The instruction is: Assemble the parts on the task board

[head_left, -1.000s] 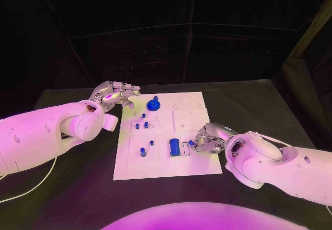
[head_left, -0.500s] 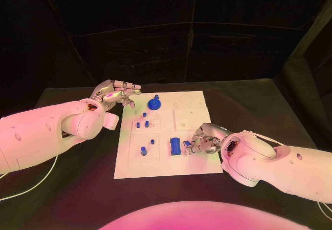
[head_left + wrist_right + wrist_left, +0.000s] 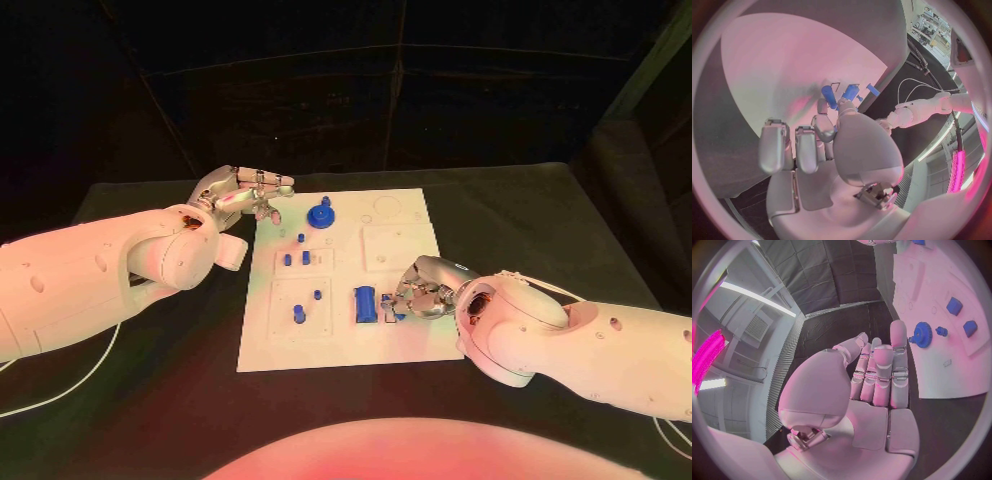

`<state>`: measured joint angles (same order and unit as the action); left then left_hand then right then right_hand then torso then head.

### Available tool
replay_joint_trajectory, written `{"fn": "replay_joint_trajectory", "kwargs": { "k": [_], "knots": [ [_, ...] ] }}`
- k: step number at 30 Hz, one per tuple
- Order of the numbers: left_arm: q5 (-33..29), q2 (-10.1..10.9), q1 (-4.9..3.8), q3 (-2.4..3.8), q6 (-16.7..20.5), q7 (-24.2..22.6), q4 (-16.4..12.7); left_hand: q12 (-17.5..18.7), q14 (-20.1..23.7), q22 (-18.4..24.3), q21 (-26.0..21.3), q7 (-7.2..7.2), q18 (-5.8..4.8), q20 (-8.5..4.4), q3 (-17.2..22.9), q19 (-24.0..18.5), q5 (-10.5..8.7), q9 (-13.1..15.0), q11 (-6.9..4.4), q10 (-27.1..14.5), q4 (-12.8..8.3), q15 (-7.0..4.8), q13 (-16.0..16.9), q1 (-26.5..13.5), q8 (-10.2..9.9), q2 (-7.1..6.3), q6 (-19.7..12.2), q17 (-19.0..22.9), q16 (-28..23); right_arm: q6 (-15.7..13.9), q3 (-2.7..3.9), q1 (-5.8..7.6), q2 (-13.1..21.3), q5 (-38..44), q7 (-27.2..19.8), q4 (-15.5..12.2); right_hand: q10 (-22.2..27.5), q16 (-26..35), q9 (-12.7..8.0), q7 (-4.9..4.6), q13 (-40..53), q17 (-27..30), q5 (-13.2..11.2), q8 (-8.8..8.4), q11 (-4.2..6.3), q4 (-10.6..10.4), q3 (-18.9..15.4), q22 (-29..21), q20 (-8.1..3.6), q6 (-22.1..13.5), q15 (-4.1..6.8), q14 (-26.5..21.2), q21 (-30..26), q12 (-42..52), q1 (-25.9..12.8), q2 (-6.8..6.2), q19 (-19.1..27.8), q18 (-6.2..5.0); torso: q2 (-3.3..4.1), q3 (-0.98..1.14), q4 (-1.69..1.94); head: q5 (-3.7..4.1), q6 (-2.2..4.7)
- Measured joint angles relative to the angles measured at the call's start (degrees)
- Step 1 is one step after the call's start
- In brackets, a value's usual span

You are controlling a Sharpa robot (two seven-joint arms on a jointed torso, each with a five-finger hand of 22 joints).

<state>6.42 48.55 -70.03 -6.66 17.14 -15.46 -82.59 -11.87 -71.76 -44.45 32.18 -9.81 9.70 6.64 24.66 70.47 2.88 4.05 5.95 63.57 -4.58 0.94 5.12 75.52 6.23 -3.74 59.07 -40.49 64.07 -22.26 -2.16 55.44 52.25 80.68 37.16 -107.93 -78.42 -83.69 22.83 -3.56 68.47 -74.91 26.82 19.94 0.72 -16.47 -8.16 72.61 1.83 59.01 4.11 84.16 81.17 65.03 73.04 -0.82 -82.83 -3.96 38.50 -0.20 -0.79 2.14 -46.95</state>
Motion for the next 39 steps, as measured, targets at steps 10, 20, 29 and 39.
{"fn": "replay_joint_trajectory", "kwargs": {
  "k": [10,20,29,39],
  "knots": [
    [0.0,0.0,0.00,0.00,-0.2,0.1,0.0,0.0,0.0,0.0,0.0,0.00,0.00,0.00,-0.2,0.0,0.00,0.0,0.00,0.0,0.2,0.00,0.0,0.0,0.0,0.00,0.0,0.0,0.0,0.8,0.00,0.00,-0.2,0.3,0.4,0.3,-0.2,0.0,0.5,0.33,0.2,0.0,-5.0,0.32,0.21,-0.1,-1.8,0.1,-0.21,0.7,0.21,-0.2,0.0,0.2,-2.6,0.54,-0.2,-0.01,-0.04,-0.02,0.00,-0.03,-0.01],
    [0.0,0.0,0.00,0.00,-0.4,0.2,0.0,0.0,0.0,0.0,0.0,0.00,0.00,0.00,-0.2,0.0,0.00,0.0,0.00,0.0,0.2,0.00,0.0,0.0,0.0,0.00,0.0,0.0,0.0,1.1,0.01,0.00,-0.5,0.9,0.6,0.7,-0.4,0.0,0.9,0.33,0.7,0.0,-3.9,0.82,0.43,1.3,-1.4,0.2,-0.42,0.7,0.55,-0.1,0.0,0.4,0.1,1.84,-0.4,-0.02,-0.02,-0.02,0.00,0.03,0.08],
    [0.0,0.0,-0.01,0.00,-0.5,0.3,0.1,0.0,0.0,0.0,0.0,0.00,0.00,0.00,-0.2,0.0,0.00,0.0,0.00,0.0,0.2,0.00,0.0,0.0,0.0,0.00,0.0,0.0,0.0,1.1,0.04,0.03,-0.9,1.8,0.7,0.9,-0.9,-0.2,1.1,1.01,1.3,0.0,-5.0,0.86,0.92,5.2,2.3,0.6,-0.62,0.8,1.17,-0.1,0.2,0.7,6.4,4.03,-0.6,-0.02,-0.02,0.00,0.00,0.07,0.00],
    [0.0,-0.1,-0.01,0.00,-0.5,0.4,0.1,0.0,0.0,0.0,0.0,0.00,0.00,0.00,-0.2,0.0,0.00,0.0,0.00,0.0,0.2,0.00,0.0,0.0,0.0,0.00,0.0,0.1,0.0,1.1,0.09,0.08,-1.0,2.6,0.7,0.9,-1.0,-0.2,1.2,0.90,1.9,0.0,-7.2,0.63,1.04,4.0,4.7,1.0,-0.82,0.7,1.14,-0.1,0.2,1.3,8.9,4.54,-0.8,-0.02,-0.02,0.01,0.01,0.14,-0.04]
  ]
}}
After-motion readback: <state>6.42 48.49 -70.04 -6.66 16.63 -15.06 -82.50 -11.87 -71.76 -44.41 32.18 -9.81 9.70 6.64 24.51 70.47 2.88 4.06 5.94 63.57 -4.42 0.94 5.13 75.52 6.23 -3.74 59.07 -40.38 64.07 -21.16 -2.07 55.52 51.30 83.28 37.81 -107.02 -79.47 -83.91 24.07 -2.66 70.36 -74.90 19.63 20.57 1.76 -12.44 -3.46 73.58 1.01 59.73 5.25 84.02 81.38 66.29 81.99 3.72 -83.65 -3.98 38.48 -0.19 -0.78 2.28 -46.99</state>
